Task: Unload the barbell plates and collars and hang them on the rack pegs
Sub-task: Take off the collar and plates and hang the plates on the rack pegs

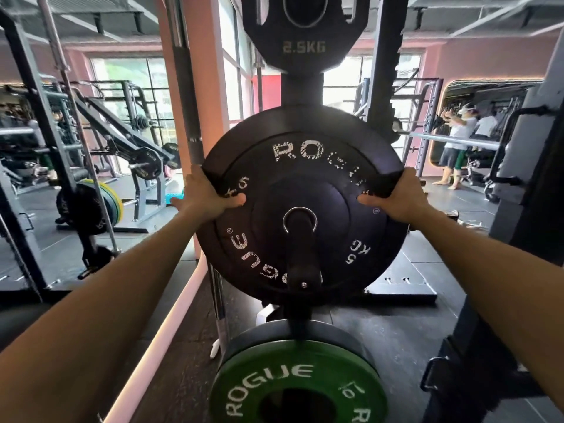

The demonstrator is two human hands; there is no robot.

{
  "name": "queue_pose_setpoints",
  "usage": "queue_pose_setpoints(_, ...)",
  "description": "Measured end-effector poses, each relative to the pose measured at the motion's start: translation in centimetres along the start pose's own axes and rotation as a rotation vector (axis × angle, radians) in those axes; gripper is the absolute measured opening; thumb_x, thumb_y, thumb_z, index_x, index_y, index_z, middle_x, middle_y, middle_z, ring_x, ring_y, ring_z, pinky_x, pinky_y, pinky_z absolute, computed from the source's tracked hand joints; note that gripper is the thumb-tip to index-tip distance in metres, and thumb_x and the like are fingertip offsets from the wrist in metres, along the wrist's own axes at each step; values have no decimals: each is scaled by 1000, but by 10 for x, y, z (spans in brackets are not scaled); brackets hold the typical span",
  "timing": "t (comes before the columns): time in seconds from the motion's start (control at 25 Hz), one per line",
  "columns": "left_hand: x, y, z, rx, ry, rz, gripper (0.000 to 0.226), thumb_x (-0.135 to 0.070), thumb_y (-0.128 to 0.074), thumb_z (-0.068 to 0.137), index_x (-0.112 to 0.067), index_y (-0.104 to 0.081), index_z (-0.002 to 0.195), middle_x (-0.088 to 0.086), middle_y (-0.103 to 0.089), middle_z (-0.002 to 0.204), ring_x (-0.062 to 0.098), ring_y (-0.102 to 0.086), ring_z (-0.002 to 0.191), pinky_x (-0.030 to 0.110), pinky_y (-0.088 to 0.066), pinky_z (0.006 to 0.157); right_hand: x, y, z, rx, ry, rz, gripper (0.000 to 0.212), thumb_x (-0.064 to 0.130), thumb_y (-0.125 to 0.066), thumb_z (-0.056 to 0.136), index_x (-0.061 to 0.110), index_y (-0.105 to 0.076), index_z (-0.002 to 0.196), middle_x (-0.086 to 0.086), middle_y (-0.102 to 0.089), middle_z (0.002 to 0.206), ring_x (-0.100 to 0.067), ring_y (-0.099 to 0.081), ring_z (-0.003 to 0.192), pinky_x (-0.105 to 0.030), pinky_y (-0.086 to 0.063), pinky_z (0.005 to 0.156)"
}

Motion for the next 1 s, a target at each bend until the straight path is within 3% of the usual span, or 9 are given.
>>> queue_pose_setpoints(0.12,-18,7,-25,35,53,214,115,-51,-83,67,-10,-14,149,15,-30,149,35,-31,139,62,-24,109,-14,2,4,77,45,-90,144,88,-69,19,7,-39,134,-15,-55,130,-26,-56,114,-48,-51,95)
queue_pose_setpoints(0.2,-24,13,-38,94,11,228,113,-46,-82,70,-12,-12,152,17,-27,150,37,-32,139,58,-30,109,0,19,-14,86,95,-170,127,79,-75,33,12,-39,135,-12,-53,130,-29,-56,115,-48,-50,95)
queue_pose_setpoints(0.36,-41,32,-74,264,-50,257,91,-46,-81,72,-13,-37,145,14,-46,142,34,-50,126,46,-43,105,42,50,-66,190,215,-326,103,62,-75,57,23,-33,143,-10,-45,138,-33,-51,121,-49,-45,100)
queue_pose_setpoints(0.68,-108,73,-192,202,-44,239,66,-54,-74,76,-19,-57,129,5,-61,128,25,-56,117,35,-43,101,50,109,-152,290,386,-358,81,49,-73,76,21,-36,143,-8,-43,142,-29,-48,127,-47,-38,107)
queue_pose_setpoints(0.88,-148,101,-270,230,-49,277,61,-57,-70,79,-21,-58,127,4,-59,130,23,-54,117,30,-41,93,58,137,-204,341,437,-357,75,57,-70,75,20,-46,135,-7,-50,135,-28,-53,119,-46,-43,102)
queue_pose_setpoints(1.0,-169,122,-310,186,-35,266,58,-58,-70,78,-22,-61,122,4,-59,129,22,-54,117,34,-46,96,65,158,-232,383,438,-395,83,65,-66,73,20,-43,139,-5,-48,136,-27,-52,122,-45,-42,102)
Point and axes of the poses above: each hand's wrist, its own z-axis towards the middle knuckle, its own y-axis out of the back of the hand, x = y × z, the point moved 3 cm from there along z, towards the middle knuckle
